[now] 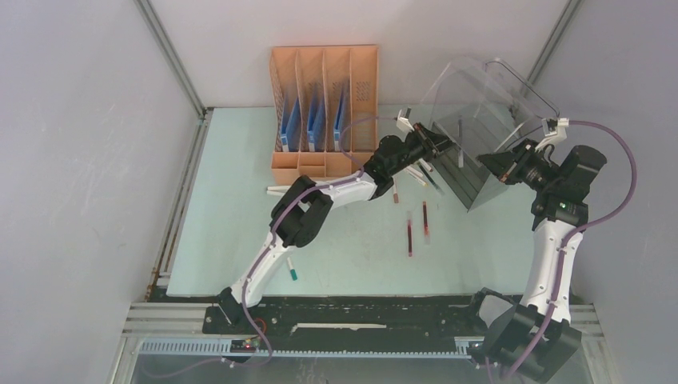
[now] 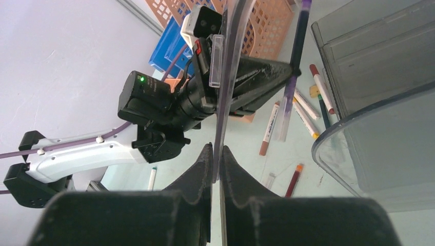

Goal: Organize the desk
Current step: Place the stationery in the storage box.

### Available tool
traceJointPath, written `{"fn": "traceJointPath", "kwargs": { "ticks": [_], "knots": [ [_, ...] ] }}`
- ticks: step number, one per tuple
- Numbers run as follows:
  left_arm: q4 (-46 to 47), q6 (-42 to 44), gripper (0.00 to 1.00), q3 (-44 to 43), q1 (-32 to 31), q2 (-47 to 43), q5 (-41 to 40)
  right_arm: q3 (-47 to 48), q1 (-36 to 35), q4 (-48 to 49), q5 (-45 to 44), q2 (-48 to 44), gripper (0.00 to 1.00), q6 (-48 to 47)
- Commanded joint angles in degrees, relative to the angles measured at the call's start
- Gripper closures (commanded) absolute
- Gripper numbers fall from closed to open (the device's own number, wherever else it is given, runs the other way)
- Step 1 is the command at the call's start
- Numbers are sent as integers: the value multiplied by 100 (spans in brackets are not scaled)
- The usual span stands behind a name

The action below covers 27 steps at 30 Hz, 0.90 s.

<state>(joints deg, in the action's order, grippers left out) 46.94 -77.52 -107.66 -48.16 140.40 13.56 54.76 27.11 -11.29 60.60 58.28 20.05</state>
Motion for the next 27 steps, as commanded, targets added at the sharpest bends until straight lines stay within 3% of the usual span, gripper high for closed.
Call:
{"fn": "traceJointPath", "kwargs": {
  "ticks": [1, 7, 11, 20, 23, 27],
  "knots": [
    [13, -290, 98, -716, -63, 260, -661, 48, -126, 224, 507, -178, 90, 44],
    [-1071, -155, 94, -2013, -203, 774, -1498, 141, -124, 66, 485, -192, 90, -82],
    [-1677, -263, 98, -2117, -246, 722, -1912, 142, -131, 45, 499, -215, 90, -86],
    [-3138, -378, 97, -2812, -335, 910, -2223, 140, -215, 21, 448, -214, 90, -148],
    [-3305, -367, 91, -2883, -358, 916, -2290, 146, -200, 21, 445, -221, 90, -146],
    [-3422, -117, 70, -2860, -352, 805, -2374, 146, -206, 8, 435, -224, 90, -159]
  ]
}}
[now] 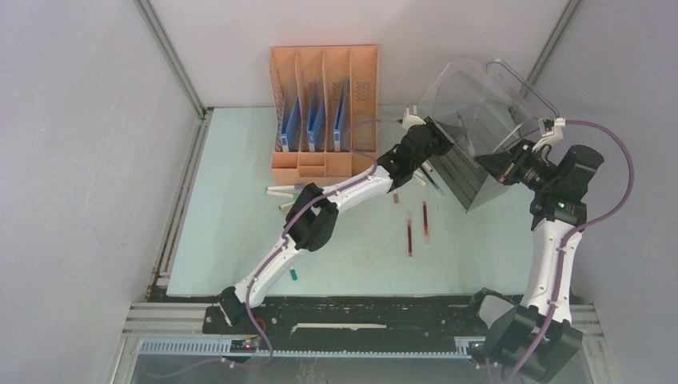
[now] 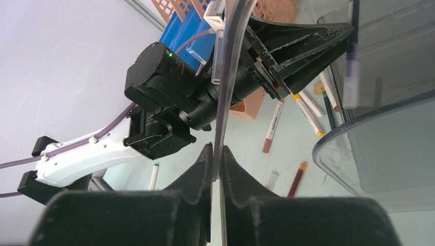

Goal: Organize the desk
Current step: Place the stationery in the storage box.

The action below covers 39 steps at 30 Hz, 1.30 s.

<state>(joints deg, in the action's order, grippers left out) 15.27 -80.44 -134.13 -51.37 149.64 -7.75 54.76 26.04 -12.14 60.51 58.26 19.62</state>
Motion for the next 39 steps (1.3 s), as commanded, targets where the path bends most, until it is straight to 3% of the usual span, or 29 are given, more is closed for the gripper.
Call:
{"fn": "traceJointPath", "kwargs": {
  "ticks": [1, 4, 8, 14, 25, 39],
  "knots": [
    [-215, 234, 66, -211, -32, -133, -232, 145, -99, 98, 438, -222, 90, -116],
    [-109, 319, 59, -219, -37, -135, -202, 141, -94, 85, 428, -233, 90, -131],
    [-51, 366, 60, -211, -31, -137, -157, 144, -102, 80, 409, -236, 90, -149],
    [160, 489, 68, 94, -35, -330, -121, 147, -99, 72, 394, -239, 90, -166],
    [1417, 1290, 72, 2022, -32, -1520, -85, 143, -108, 54, 394, -252, 90, -205],
    [3329, 2631, 59, 5113, 14, -3016, 44, 144, -126, 28, 374, -259, 90, -254]
  ]
}}
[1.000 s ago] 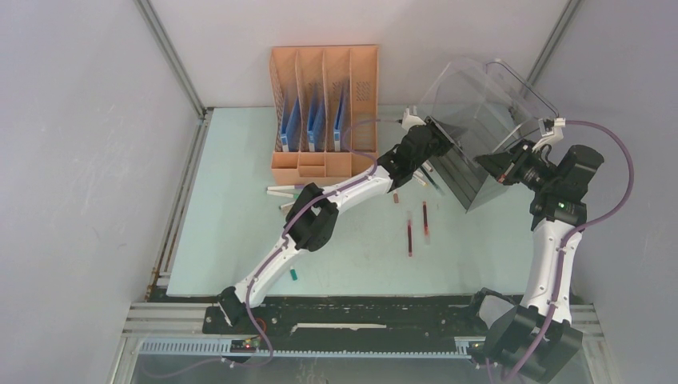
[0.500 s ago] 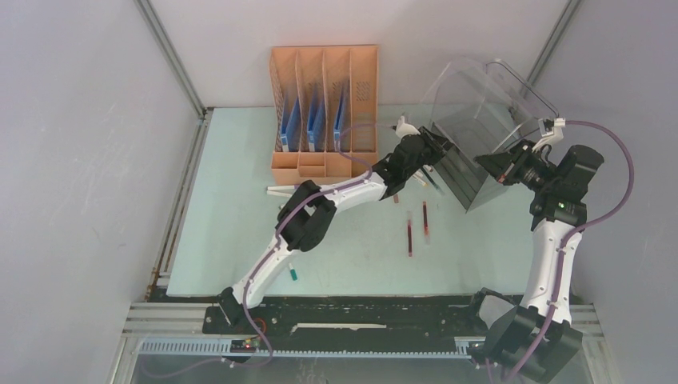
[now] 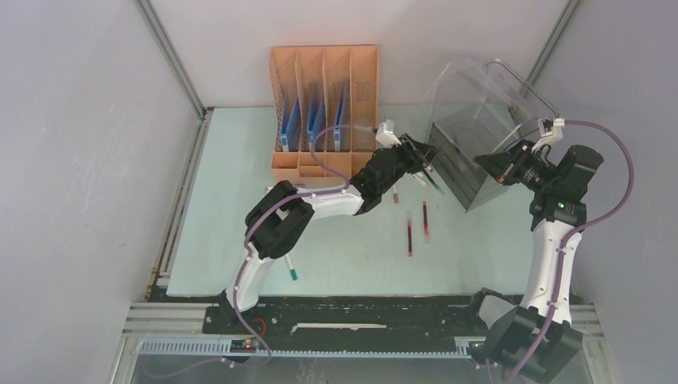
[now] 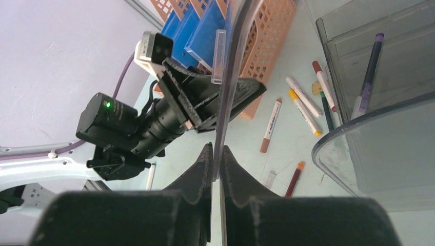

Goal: Organize the desk
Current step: Place the stationery in the storage box.

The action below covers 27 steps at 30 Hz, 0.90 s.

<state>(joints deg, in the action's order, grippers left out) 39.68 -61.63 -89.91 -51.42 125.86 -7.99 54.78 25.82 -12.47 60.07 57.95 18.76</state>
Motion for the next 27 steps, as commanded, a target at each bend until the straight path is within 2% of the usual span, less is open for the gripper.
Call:
{"fn": "traceJointPath", "kwargs": {
  "ticks": [1, 8, 16, 21, 23, 27],
  "knots": [
    [1020, 890, 58, 947, 19, -747, 79, 143, -104, 56, 417, -226, 90, -171],
    [1464, 1930, 50, 2656, 23, -1685, -270, 145, -130, 43, 409, -224, 90, -231],
    [1678, 3326, 31, 4289, -8, -2923, -763, 138, -178, 10, 384, -227, 90, -304],
    [2114, 4196, 14, 5230, -28, -3770, -1249, 140, -237, -59, 295, -208, 90, -420],
    [2175, 4403, 3, 5521, -32, -4150, -1489, 144, -268, -83, 237, -202, 90, -455],
    [2233, 4259, 0, 6027, 34, -4691, -1828, 147, -273, -105, 154, -222, 90, -487]
  ]
}}
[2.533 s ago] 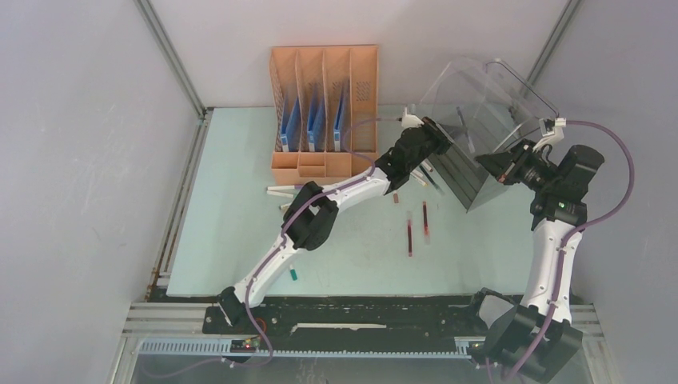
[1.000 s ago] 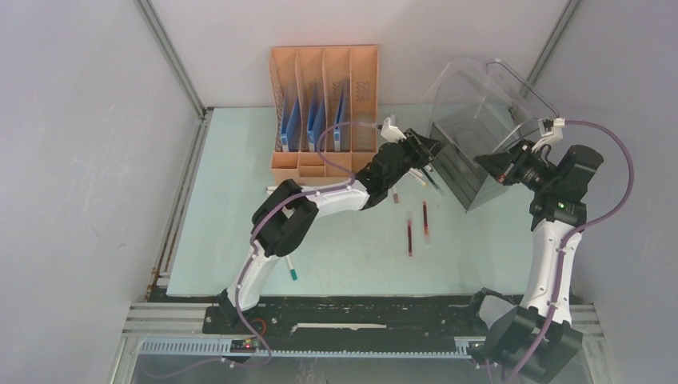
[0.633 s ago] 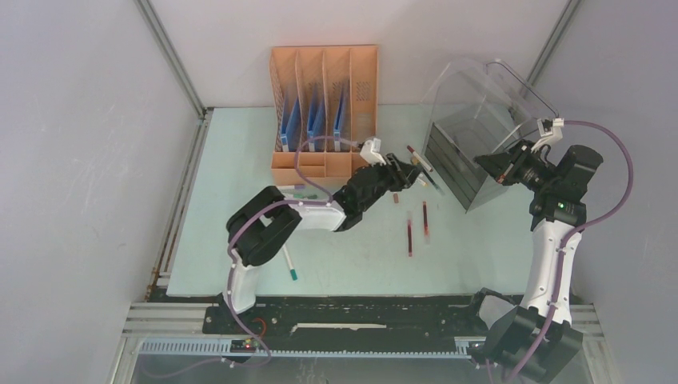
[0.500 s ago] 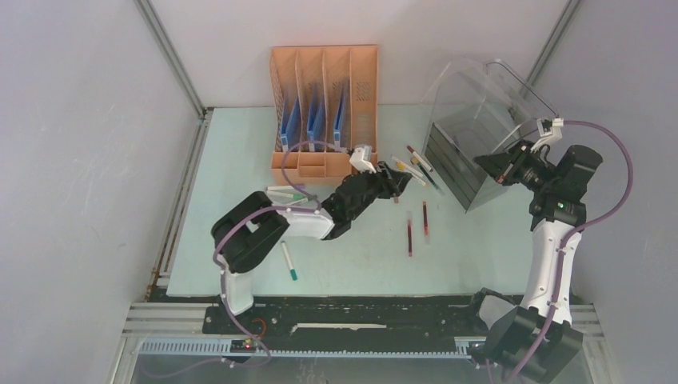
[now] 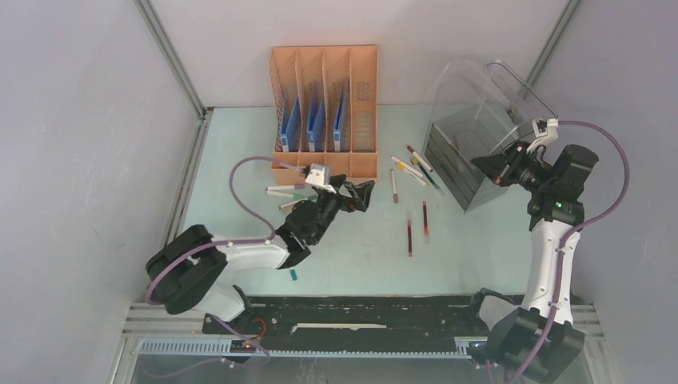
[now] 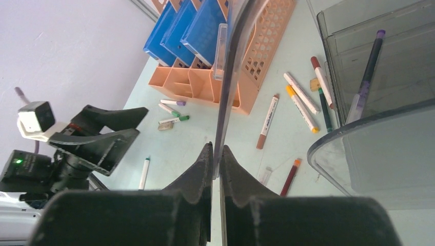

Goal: Organize the desk
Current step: Place the stationery in the storage box, then pick up the stationery from the center of the board.

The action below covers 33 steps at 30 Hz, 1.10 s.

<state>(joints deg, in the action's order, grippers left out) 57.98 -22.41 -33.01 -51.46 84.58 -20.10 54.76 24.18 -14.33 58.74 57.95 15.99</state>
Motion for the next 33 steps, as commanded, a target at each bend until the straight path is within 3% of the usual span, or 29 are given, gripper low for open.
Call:
{"fn": "traceJointPath", "kwargs": {
  "ticks": [1, 7, 16, 22, 28, 33],
  "knots": [
    [461, 172, 0, 542, 86, -701, -643, 146, -101, 73, 276, -231, 90, -210],
    [571, -626, 0, 1300, 522, -1485, 749, 113, -98, 113, 259, -262, 90, -158],
    [143, -1539, 0, 1558, 418, -1881, 1127, 105, -231, 97, 147, -340, 90, -179],
    [-118, -842, 0, 1197, -378, -1549, 316, 112, -272, 71, 90, -347, 90, -192],
    [-1881, -934, 0, 16, -748, -962, -344, 113, -344, 64, 20, -342, 90, -229],
    [-3736, -981, 0, -1319, -1200, -179, -1445, 111, -351, 42, -71, -340, 90, -287]
  ]
}}
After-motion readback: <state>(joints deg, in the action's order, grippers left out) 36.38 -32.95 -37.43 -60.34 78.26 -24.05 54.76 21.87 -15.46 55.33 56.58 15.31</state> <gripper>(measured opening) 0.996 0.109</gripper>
